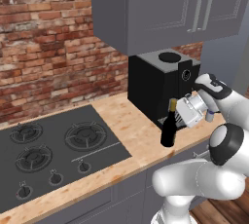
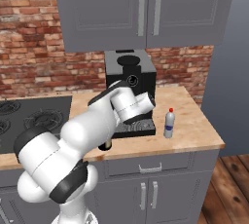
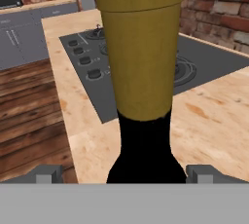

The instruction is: Place the drinks on the dining counter in a tight cluster.

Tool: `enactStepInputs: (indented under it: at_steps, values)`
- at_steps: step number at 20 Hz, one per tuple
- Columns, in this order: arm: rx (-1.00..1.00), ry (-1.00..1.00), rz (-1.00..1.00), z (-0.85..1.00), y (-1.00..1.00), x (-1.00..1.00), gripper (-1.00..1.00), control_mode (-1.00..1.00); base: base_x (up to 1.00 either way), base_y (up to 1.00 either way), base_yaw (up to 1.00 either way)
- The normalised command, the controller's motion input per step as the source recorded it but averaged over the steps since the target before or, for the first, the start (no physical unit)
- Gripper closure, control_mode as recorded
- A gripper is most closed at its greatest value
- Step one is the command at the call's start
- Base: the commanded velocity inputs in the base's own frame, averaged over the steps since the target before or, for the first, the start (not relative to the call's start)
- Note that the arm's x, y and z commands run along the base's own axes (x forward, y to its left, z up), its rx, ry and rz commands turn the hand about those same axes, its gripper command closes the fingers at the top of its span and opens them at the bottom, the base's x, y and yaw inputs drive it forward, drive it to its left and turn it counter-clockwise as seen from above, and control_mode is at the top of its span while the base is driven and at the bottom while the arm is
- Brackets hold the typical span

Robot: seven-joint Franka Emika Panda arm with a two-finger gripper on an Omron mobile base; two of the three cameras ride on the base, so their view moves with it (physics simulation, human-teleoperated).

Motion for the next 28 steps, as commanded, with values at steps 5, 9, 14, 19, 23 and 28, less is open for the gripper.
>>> enactStepInputs:
  at_steps: [5, 9, 14, 19, 23, 28]
  values:
    - [0.00, 0.00, -0.02, 0.00, 0.04, 0.01, -1.00, -1.00, 0.00, 0.00, 0.00]
    - [0.00, 0.00, 0.00, 0.00, 0.00, 0.06, -1.00, -1.00, 0.00, 0.00, 0.00]
    - [0.00, 0.00, 0.00, 0.00, 0.00, 0.03, -1.00, -1.00, 0.00, 0.00, 0.00]
    - [0.00, 0.00, 0.00, -0.03, 0.03, 0.02, -1.00, -1.00, 0.00, 0.00, 0.00]
    - [0.00, 0.00, 0.00, -0.06, 0.12, 0.00, -1.00, -1.00, 0.00, 0.00, 0.00]
    - [0.00, 0.00, 0.00, -0.04, 0.11, 0.00, -1.00, -1.00, 0.00, 0.00, 0.00]
